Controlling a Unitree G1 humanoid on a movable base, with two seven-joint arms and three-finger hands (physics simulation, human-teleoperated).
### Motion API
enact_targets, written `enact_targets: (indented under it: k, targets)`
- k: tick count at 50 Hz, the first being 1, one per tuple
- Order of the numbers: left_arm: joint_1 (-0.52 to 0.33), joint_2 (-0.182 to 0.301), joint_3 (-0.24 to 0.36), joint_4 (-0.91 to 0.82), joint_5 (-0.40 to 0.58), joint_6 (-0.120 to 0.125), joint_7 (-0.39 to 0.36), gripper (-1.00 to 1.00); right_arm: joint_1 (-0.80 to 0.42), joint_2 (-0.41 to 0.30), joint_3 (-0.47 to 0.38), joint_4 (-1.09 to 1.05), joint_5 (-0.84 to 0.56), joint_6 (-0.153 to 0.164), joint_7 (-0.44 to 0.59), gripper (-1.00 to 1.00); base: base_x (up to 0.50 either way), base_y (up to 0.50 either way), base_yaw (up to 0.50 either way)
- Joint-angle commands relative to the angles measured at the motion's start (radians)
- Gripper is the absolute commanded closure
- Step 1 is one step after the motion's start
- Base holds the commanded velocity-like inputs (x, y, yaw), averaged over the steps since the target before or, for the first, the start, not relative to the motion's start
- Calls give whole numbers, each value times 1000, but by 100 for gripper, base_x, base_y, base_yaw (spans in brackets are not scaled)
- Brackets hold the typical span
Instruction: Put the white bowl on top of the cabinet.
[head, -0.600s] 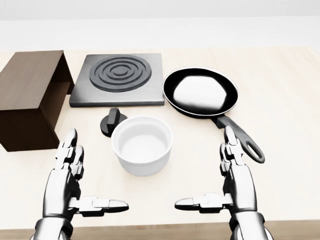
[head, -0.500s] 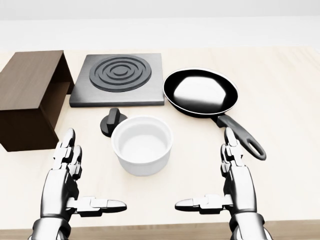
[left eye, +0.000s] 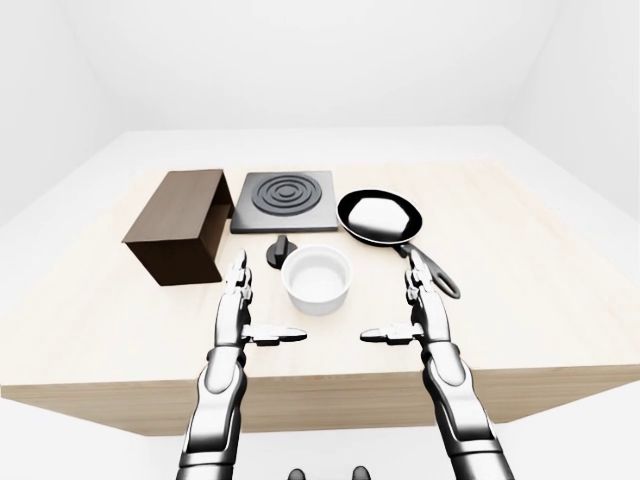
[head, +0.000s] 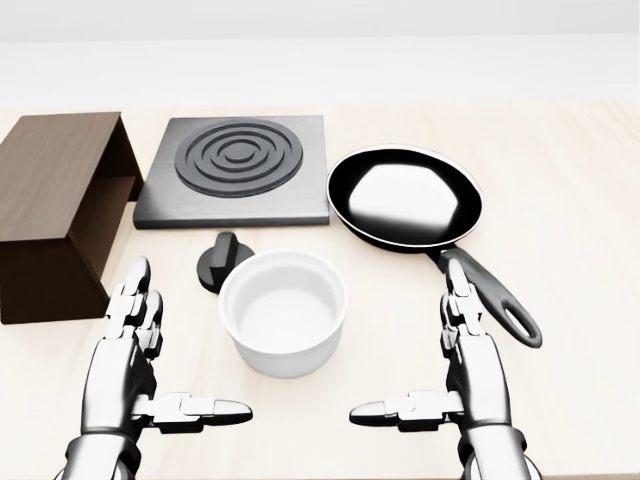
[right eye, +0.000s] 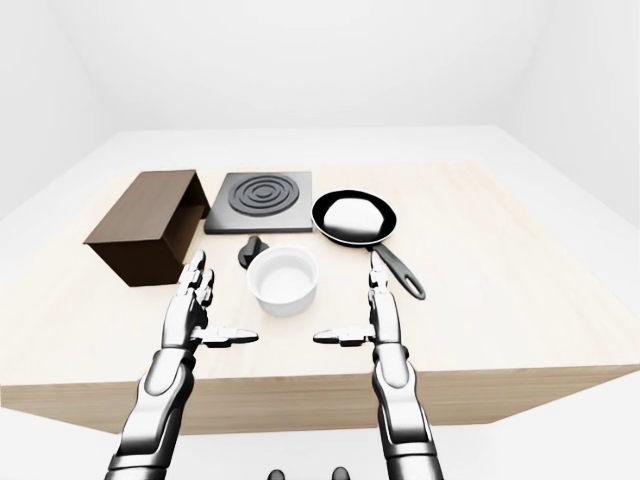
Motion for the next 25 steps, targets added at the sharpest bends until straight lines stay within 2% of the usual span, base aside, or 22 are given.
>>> enact_targets:
  k: [1,11,16,17,25]
  targets:
    - [-1,0,-1,4,5,-2,0,-100,8,1,5,-15,-4,6,4,-100,24,0,0]
    - [-1,-2,-8,12,13,-6,2,-100,13,2,8,-20,-7,4,7,-100,25,0,0]
    - [9,-3,-12,-8,17,3,0,-100,20,3,11,-27,-4,4,14,-100,5,0,0]
    - [41,-2,-22,-67,25,25,-8,-100,20,4,11,-26,-3,0,14,-100,0,0,0]
    - [93,-8,-47,-140,73,29,-4,-100,16,3,7,-20,-2,-6,9,-100,0,0,0]
